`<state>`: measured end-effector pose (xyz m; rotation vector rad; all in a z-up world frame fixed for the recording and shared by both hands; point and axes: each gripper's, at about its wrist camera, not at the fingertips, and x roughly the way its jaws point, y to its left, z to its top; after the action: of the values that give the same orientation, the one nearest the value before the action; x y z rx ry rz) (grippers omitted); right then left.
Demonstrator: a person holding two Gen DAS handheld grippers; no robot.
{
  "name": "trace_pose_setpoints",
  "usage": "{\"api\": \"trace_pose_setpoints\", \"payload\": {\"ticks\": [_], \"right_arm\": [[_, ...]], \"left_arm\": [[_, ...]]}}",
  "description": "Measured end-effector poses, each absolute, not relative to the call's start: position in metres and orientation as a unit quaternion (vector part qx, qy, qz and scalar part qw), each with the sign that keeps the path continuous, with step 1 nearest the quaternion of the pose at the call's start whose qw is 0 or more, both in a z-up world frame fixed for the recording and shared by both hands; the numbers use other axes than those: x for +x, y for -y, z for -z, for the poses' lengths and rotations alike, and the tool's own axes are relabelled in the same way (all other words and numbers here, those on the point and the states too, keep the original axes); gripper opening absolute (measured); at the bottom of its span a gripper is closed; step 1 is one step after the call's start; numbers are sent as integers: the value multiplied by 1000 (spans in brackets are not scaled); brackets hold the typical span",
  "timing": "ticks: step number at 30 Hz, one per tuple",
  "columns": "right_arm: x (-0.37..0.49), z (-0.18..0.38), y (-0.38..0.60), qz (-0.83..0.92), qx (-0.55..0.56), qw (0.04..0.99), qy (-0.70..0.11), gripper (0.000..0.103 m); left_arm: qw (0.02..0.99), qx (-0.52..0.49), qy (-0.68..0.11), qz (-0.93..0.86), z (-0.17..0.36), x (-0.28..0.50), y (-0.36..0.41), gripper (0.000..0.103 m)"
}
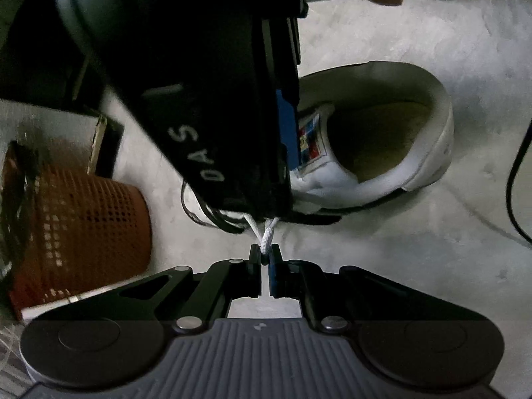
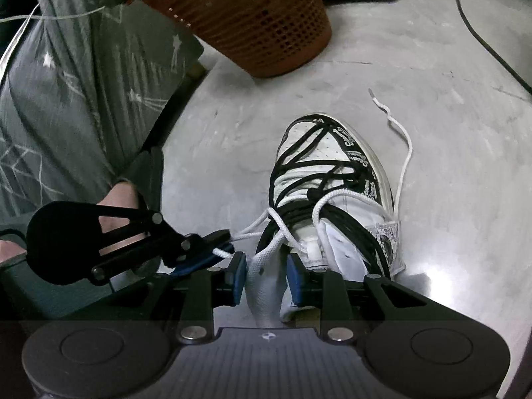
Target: Lace up shoes with both hands
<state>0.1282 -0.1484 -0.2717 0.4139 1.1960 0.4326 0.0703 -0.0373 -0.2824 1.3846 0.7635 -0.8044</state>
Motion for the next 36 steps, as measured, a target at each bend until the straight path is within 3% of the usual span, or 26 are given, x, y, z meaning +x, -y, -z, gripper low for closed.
{"api": "trace_pose_setpoints", "payload": {"ticks": [5, 17, 36], "right_arm": [[126, 268, 145, -201, 169, 789, -555, 30], [120, 282, 167, -190, 264, 769, -550, 31], [119, 286, 173, -194, 290, 764, -543, 31]], "left_arm": [[652, 583, -362, 322, 284, 82, 34, 5], [642, 610, -327, 331, 292, 75, 47, 5], [643, 608, -325, 334, 299, 87, 51, 5]]}}
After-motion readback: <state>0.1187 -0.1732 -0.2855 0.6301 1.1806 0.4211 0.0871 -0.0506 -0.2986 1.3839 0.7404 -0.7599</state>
